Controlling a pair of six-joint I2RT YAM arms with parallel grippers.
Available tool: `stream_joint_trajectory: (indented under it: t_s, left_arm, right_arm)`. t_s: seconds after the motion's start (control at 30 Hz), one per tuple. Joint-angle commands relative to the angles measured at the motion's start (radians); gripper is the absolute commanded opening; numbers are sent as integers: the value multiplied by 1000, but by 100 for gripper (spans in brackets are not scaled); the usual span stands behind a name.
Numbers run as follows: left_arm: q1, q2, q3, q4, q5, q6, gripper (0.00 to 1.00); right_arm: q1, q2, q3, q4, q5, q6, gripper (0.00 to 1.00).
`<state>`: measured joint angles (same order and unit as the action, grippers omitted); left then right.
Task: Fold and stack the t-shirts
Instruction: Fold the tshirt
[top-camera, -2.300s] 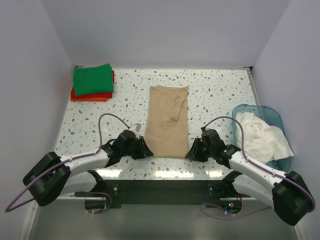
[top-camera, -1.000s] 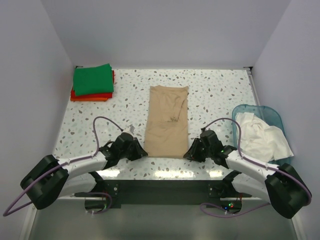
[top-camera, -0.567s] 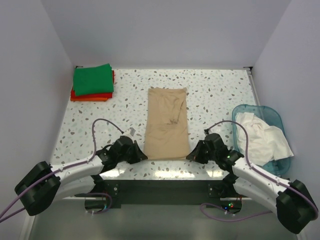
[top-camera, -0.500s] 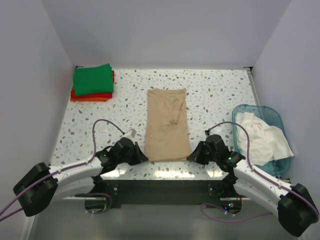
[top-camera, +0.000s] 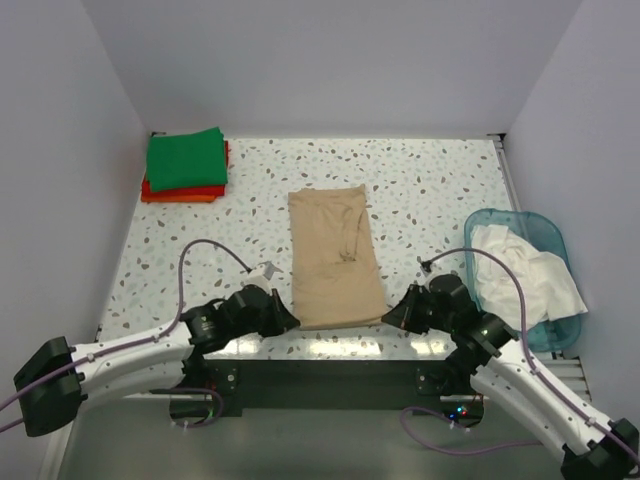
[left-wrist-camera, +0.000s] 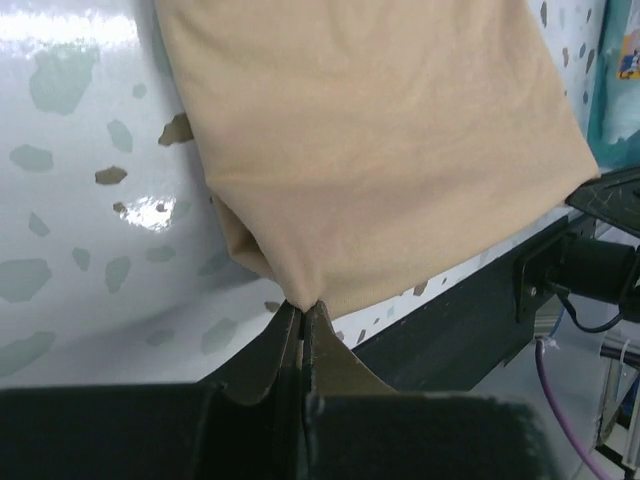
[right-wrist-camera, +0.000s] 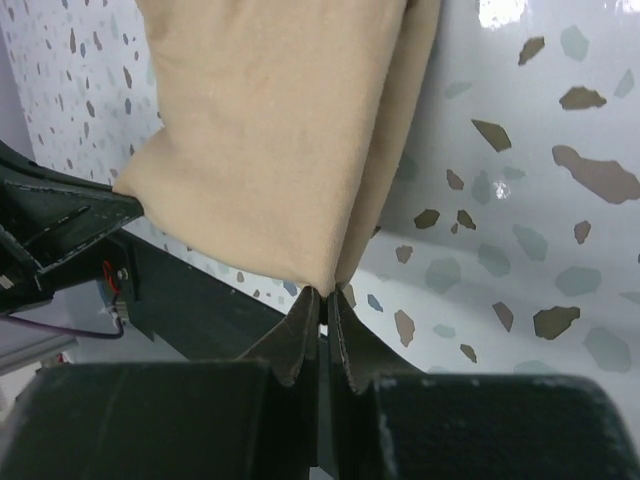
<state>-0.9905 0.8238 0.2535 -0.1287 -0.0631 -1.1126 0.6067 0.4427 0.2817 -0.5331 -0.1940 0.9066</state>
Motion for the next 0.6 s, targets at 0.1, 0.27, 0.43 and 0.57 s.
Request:
stream_joint_trajectory:
  t_s: [0.1, 0.27, 0.43, 0.57]
  left_arm:
    - [33, 135, 208, -65, -99, 89, 0]
    - [136, 215, 328, -45, -23, 154, 0]
    - [217, 288, 427, -46, 25, 203, 0]
    - [268, 371, 503, -52, 55, 237, 0]
  right_arm:
    - [-2, 249, 210, -5, 48, -140, 0]
    - [-2, 410, 324, 19, 97, -182, 0]
    - [-16, 573, 438, 67, 108, -209, 0]
    - [-62, 678, 551, 85, 84, -233, 0]
